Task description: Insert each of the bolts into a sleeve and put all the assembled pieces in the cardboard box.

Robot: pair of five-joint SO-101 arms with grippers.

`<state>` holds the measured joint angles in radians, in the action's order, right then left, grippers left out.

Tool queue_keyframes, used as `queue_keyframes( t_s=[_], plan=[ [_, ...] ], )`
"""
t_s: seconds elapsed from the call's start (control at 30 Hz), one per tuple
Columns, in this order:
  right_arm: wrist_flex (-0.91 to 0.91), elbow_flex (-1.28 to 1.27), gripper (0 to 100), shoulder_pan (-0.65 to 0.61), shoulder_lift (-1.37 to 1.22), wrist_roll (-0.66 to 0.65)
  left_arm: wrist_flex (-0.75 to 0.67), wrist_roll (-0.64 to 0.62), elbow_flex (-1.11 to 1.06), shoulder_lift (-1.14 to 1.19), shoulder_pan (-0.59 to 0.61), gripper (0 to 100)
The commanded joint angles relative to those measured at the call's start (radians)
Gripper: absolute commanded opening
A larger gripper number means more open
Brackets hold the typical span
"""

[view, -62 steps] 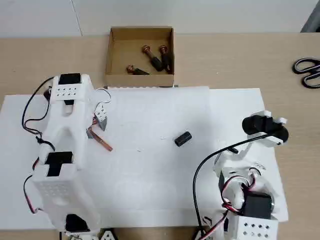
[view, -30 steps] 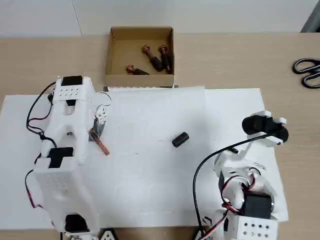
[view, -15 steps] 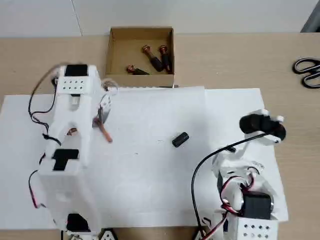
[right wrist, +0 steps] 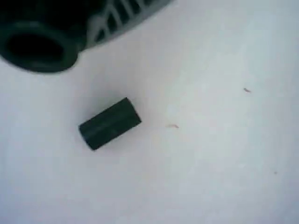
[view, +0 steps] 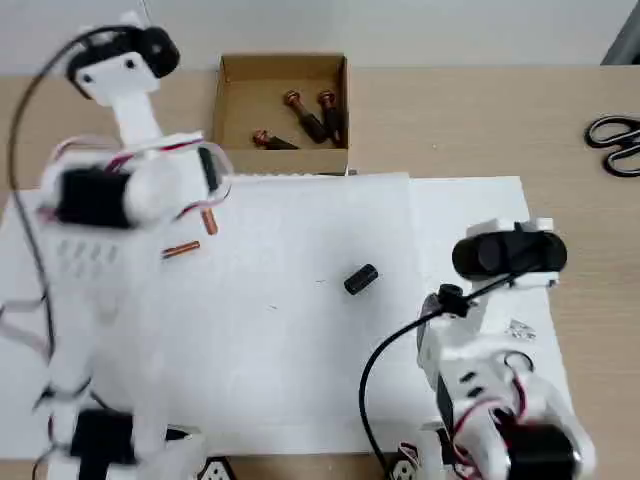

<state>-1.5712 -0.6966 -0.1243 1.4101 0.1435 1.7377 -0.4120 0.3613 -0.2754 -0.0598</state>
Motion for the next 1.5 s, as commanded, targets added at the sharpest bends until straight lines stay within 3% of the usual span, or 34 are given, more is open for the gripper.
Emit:
queue_keyframes(
  t_s=[0.0,0.3,0.5,0.73,0.93,1.2,1.47],
  plan=[
    [-0.059,0.129,0.3,-0.007,-0.004,-0.081,0.012,0.077,0.031,-0.193,0.0,0],
    [-0.107,0.233,0.2,-0.064,-0.005,-0.149,-0.023,0.114,-0.317,-0.582,0.002,0],
    [0.09,0.055,0.2,-0.076,-0.004,-0.149,-0.325,0.112,-0.711,-0.893,-0.002,0],
    [0.377,-0.149,0.2,-0.295,-0.004,-0.152,-0.589,0.049,-1.049,-1.128,-0.009,0],
    [0.519,-0.284,0.2,-0.487,-0.004,-0.158,-0.664,-0.08,-1.122,-1.171,-0.172,0],
    [0.512,-0.288,0.2,-0.579,-0.005,-0.201,-0.663,-0.226,-1.129,-1.171,-0.358,0],
    [0.516,-0.288,0.2,-0.662,-0.005,-0.201,-0.663,-0.245,-1.171,-1.174,-0.402,0]
  ],
)
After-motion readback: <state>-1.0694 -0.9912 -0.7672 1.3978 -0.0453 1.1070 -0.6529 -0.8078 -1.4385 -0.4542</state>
